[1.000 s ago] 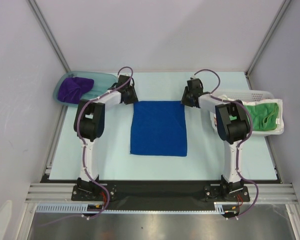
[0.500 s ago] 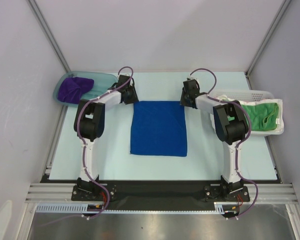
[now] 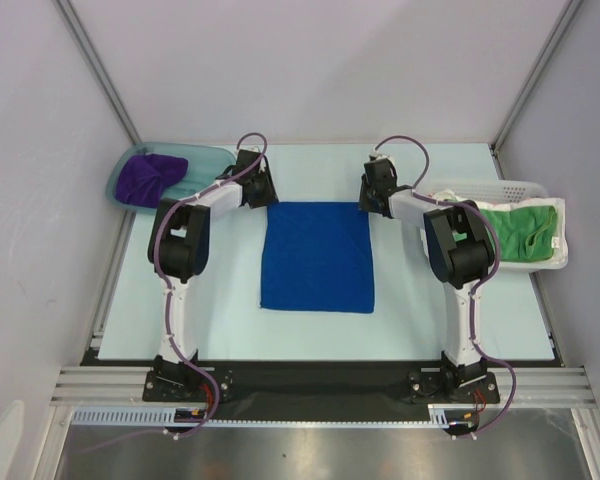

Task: Fold and stack the towels
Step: Fold the towel

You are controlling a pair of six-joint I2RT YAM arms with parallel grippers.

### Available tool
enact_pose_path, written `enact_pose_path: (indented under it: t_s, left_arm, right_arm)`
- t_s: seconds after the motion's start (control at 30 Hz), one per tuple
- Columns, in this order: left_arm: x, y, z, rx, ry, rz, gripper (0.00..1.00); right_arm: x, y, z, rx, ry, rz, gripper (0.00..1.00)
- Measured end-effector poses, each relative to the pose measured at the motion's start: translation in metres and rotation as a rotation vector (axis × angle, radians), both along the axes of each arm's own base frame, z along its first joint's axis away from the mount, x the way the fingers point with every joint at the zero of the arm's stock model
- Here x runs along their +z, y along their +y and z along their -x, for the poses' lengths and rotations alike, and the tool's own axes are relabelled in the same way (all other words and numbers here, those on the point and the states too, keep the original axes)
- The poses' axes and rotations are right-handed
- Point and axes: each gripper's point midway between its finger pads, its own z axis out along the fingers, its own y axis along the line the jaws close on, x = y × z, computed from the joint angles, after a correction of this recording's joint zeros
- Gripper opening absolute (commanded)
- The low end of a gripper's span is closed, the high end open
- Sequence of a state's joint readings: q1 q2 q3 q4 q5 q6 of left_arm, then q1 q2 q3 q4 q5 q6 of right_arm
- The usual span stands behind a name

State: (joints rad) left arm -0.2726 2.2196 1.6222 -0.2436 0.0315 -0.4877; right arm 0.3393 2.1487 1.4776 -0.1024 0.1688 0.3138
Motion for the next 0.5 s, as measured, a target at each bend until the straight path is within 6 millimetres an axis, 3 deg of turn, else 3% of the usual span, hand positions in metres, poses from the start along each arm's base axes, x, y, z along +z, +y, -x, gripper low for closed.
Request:
enact_pose_path:
  t_s: [0.1, 0.23, 0.27, 0.37, 0.5]
  left_arm:
    - [-0.0004, -0.0009, -0.001, -0.003, -0.004, 0.003, 0.39]
    - [-0.002, -0.0026, -0.0025, -0.007, -0.008, 0.01, 0.24]
    - [-0.0025, -0.0033, -0.0028, -0.009, -0.008, 0.014, 0.19]
    - [-0.003, -0.0059, -0.0031, -0.02, -0.01, 0.024, 0.03]
    - [-0.0034, -0.0068, -0.0043, -0.029, -0.021, 0.025, 0.0]
  right_arm:
    - [0.0003, 0.0026, -0.0028, 0.008, -0.007, -0.008, 0.29]
    - [-0.0001, 0.0044, -0.0031, 0.015, -0.008, -0.016, 0.17]
    - [-0.0001, 0.0047, -0.0034, 0.015, -0.009, -0.017, 0.1]
    - [-0.0002, 0.0052, -0.0038, 0.018, -0.009, -0.021, 0.03]
    - [0.0005, 0.0034, -0.0054, 0.016, -0.013, -0.026, 0.0]
